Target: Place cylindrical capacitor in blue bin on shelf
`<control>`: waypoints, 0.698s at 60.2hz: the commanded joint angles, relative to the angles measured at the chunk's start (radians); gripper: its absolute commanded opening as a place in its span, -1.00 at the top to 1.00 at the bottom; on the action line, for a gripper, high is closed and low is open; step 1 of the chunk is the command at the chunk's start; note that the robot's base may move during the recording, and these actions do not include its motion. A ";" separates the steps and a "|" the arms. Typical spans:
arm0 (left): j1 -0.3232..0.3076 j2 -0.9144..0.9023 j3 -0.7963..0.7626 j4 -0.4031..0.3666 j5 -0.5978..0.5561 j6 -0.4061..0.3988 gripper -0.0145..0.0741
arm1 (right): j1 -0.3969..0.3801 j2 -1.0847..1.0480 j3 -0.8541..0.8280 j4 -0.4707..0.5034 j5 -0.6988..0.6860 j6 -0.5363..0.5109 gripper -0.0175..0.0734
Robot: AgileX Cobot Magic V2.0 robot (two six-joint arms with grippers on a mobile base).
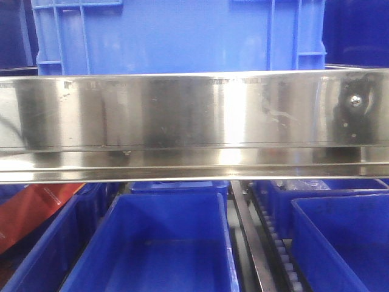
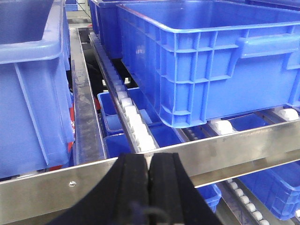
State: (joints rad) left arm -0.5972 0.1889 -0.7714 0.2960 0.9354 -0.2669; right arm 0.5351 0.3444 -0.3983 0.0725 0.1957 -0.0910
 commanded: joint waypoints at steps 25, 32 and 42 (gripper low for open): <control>0.345 -0.083 0.342 -0.166 -0.501 0.110 0.92 | -0.004 -0.003 0.003 -0.010 -0.025 0.000 0.97; 0.453 -0.127 0.485 -0.223 -0.645 0.110 0.92 | -0.004 -0.003 0.003 -0.010 -0.025 0.000 0.97; 0.521 -0.185 0.687 -0.242 -0.845 0.110 0.92 | -0.004 -0.003 0.003 -0.010 -0.025 0.000 0.97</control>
State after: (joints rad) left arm -0.0915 0.0292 -0.1649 0.0688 0.2201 -0.1608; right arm 0.5351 0.3444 -0.3983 0.0725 0.1957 -0.0910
